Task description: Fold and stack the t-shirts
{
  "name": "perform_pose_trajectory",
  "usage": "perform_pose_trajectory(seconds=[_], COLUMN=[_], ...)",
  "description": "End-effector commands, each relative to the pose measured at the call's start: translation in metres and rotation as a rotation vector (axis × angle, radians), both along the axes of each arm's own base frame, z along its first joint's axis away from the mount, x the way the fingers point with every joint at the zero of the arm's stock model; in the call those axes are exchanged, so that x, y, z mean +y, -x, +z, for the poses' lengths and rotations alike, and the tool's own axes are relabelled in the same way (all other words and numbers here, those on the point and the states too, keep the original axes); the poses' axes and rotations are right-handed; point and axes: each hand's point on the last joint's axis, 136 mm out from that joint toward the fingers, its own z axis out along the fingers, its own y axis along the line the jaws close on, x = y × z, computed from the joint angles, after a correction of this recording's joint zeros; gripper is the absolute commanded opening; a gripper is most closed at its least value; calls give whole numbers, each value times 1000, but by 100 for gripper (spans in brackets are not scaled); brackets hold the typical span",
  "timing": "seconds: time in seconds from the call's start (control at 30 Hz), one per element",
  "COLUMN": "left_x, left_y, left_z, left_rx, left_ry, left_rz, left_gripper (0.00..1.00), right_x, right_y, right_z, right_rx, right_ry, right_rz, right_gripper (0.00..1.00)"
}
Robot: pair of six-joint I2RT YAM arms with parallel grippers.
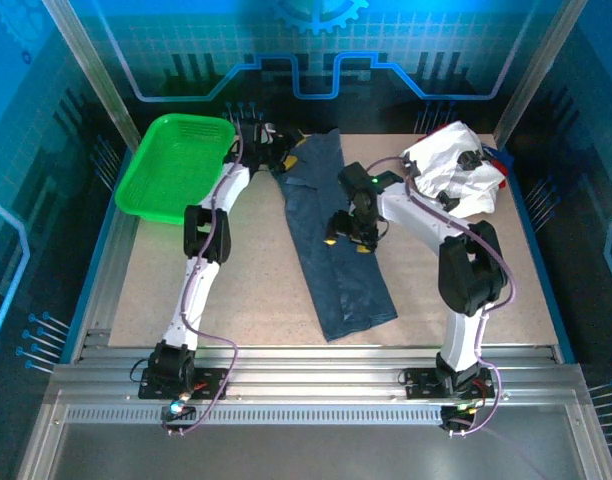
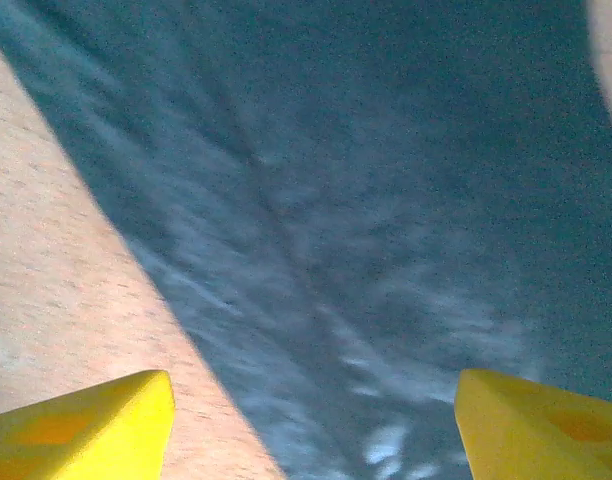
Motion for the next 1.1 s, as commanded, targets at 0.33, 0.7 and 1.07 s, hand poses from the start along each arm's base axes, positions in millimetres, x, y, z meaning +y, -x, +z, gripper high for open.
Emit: perform_pose_trajectory(seconds=[0.33, 0.7, 1.07], left_x=[-19, -73, -106], left_y=[170, 426, 521], left_z=[173, 61, -14], left_rx=[-53, 275, 424], left_ry=[-174, -332, -415], left_rz=[-260, -343, -295], left_gripper=[98, 89, 74], right_x=[-75, -89, -98], right_y=[127, 140, 127], right_z=[-5, -37, -58], right_rx=[35, 78, 75], right_ry=[-3, -64, -163], right_rz=[79, 64, 45], right_gripper=[77, 74, 72])
